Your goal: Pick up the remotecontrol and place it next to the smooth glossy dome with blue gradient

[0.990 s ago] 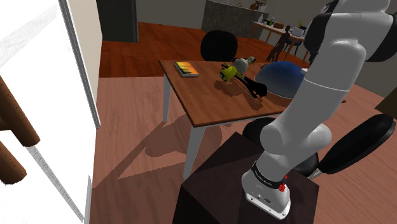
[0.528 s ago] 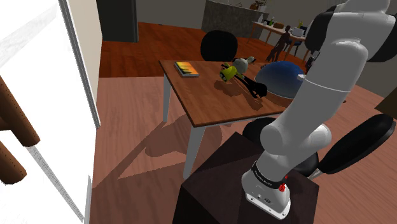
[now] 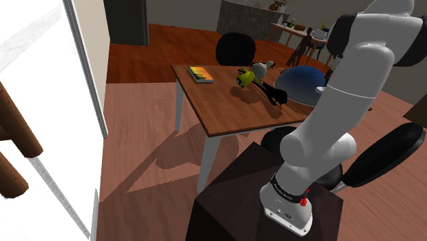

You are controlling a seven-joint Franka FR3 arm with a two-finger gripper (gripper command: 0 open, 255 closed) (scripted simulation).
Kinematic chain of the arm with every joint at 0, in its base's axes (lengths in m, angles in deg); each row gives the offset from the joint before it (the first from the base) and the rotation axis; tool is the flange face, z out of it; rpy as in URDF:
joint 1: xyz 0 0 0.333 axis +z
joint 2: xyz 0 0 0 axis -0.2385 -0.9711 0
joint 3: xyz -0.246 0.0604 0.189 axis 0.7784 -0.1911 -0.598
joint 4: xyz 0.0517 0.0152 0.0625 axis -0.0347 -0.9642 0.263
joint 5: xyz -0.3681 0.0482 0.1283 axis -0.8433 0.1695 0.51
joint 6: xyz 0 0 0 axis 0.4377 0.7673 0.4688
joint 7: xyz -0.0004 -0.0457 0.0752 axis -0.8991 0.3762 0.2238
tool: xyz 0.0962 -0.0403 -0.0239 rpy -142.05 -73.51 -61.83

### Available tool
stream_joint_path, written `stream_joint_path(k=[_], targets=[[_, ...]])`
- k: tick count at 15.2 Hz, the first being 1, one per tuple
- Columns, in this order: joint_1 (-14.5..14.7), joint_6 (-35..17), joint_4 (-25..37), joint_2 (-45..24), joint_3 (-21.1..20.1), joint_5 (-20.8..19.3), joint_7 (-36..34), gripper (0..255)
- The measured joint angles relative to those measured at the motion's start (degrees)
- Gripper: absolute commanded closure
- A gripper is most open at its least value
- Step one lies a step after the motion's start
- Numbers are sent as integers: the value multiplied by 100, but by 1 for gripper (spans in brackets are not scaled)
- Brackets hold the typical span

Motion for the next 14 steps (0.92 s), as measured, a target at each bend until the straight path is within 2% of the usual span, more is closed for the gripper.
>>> stream_joint_path(k=[14], targets=[[-71,-1007,-830,-314,-102,330,222,255]])
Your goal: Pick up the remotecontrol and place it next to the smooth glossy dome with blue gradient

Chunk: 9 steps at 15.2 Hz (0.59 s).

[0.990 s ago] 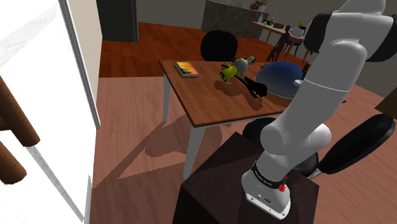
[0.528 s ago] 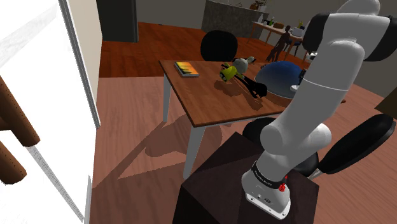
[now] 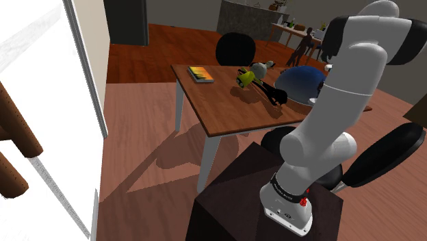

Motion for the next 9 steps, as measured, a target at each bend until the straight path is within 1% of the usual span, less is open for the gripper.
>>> stream_joint_path(k=[9], targets=[[-182,-561,-307,-425,-171,433,294,255]])
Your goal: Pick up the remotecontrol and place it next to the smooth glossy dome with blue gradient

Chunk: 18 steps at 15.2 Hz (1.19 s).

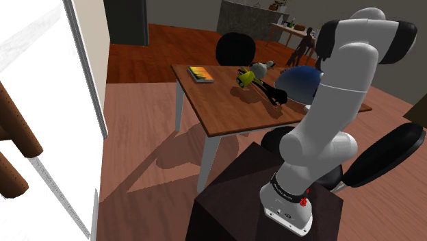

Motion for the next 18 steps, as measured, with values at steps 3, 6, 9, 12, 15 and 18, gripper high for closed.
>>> stream_joint_path(k=[3,6,9,12,15,18], targets=[[-55,-196,-110,-139,-77,150,88,255],[-118,-375,-210,-262,-149,288,189,255],[-142,-413,-221,-302,-172,330,220,255],[-147,-420,-222,-309,-176,338,225,255],[-147,-421,-222,-309,-176,338,226,0],[-146,-421,-222,-308,-176,338,225,0]])
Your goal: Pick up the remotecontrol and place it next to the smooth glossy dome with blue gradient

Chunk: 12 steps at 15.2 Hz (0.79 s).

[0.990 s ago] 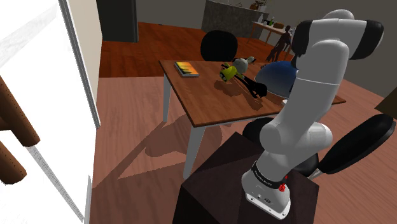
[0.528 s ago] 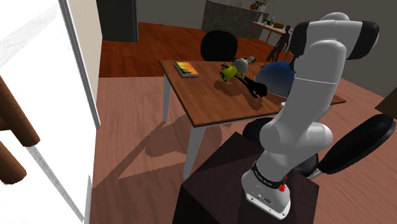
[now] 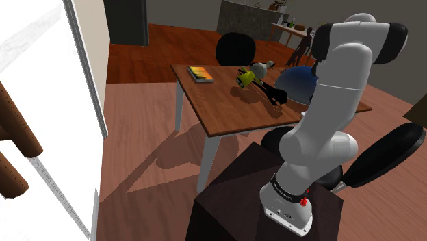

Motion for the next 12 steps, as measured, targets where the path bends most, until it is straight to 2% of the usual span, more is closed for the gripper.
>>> stream_joint_path(k=[2,6,12], targets=[[40,63,20,67,39,-67,-48,0],[217,497,227,437,238,-451,-296,0],[228,563,267,468,256,-491,-322,0]])
